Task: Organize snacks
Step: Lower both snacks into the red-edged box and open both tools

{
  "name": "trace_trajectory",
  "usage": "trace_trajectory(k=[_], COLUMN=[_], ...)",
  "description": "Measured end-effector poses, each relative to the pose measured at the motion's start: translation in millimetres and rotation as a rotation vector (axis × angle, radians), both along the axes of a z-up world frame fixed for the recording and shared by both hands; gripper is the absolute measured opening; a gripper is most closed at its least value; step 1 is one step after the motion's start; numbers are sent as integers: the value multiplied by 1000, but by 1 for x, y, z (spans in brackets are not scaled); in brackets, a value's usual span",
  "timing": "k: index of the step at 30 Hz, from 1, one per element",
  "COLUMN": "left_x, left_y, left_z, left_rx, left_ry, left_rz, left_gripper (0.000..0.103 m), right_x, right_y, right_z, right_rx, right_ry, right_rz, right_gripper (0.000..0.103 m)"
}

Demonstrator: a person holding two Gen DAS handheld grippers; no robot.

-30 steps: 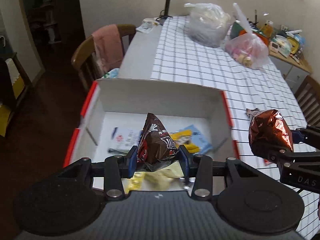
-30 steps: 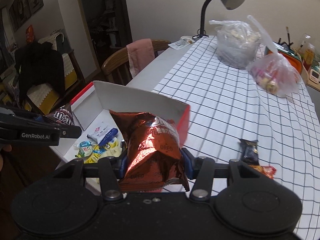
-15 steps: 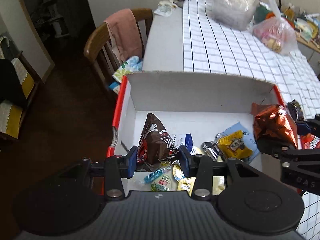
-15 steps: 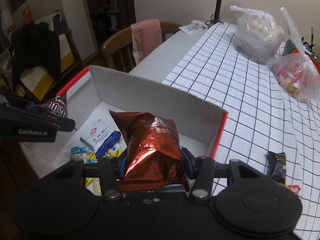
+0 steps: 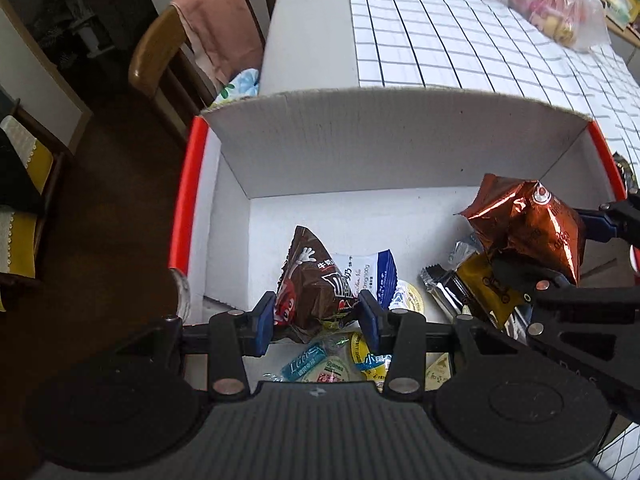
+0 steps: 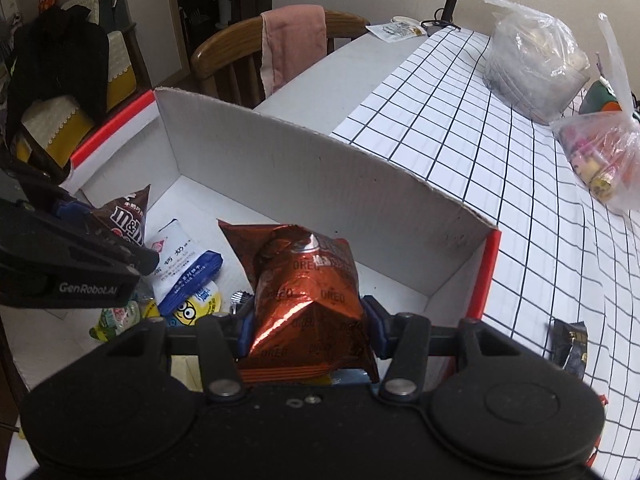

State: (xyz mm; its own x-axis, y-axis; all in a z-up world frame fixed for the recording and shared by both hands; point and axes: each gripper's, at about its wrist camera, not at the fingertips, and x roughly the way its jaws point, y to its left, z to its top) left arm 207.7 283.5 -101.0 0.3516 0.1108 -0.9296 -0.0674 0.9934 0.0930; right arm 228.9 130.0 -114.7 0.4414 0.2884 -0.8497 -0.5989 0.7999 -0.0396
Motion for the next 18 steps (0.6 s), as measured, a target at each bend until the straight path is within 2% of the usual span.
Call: trace_trajectory(k=[5,11,16,18], left_x=[3,2,-2,-4], left_y=[1,2,0,2], left_z=[-4,-4,0,2], left_rx=[4,-16,-22,-38], left_ry=[17,12,-12,-23], left_rz=[2,6,13,22], left_gripper=[44,47,62,62], right_x=[0,0,-3,-5], right_y=[1,0,-1,-2], right_z=[0,3,8,11], right_rx=[0,8,19,29], right_ry=[0,-1,-2,-4], right_rz=[-1,-6,-1,2], right_gripper=[52,61,64,71])
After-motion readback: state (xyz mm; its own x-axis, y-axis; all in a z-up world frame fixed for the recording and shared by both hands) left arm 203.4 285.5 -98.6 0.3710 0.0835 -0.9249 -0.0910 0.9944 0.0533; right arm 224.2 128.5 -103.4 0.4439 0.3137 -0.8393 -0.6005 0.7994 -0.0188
